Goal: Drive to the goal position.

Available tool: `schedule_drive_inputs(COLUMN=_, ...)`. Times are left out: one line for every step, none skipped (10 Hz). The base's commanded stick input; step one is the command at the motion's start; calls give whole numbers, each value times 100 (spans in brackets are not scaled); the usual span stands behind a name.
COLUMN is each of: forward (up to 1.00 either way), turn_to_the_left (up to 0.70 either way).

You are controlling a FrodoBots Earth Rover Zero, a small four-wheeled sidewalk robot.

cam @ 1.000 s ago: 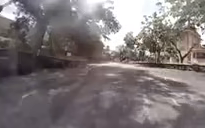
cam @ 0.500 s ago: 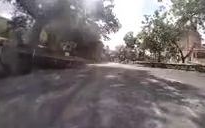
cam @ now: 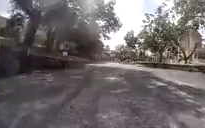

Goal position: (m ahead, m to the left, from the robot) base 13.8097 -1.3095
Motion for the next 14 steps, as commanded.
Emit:
schedule_drive_inputs(forward=70, turn_to_the_left=0)
schedule_drive_inputs(forward=70, turn_to_the_left=0)
schedule_drive_inputs(forward=70, turn_to_the_left=0)
schedule_drive_inputs(forward=70, turn_to_the_left=0)
schedule_drive_inputs(forward=70, turn_to_the_left=0)
schedule_drive_inputs(forward=70, turn_to_the_left=0)
schedule_drive_inputs(forward=70, turn_to_the_left=0)
schedule_drive_inputs(forward=70, turn_to_the_left=0)
schedule_drive_inputs(forward=70, turn_to_the_left=0)
schedule_drive_inputs(forward=70, turn_to_the_left=0)
schedule_drive_inputs(forward=70, turn_to_the_left=0)
schedule_drive_inputs(forward=70, turn_to_the_left=0)
schedule_drive_inputs(forward=70, turn_to_the_left=0)
schedule_drive_inputs(forward=70, turn_to_the_left=0)
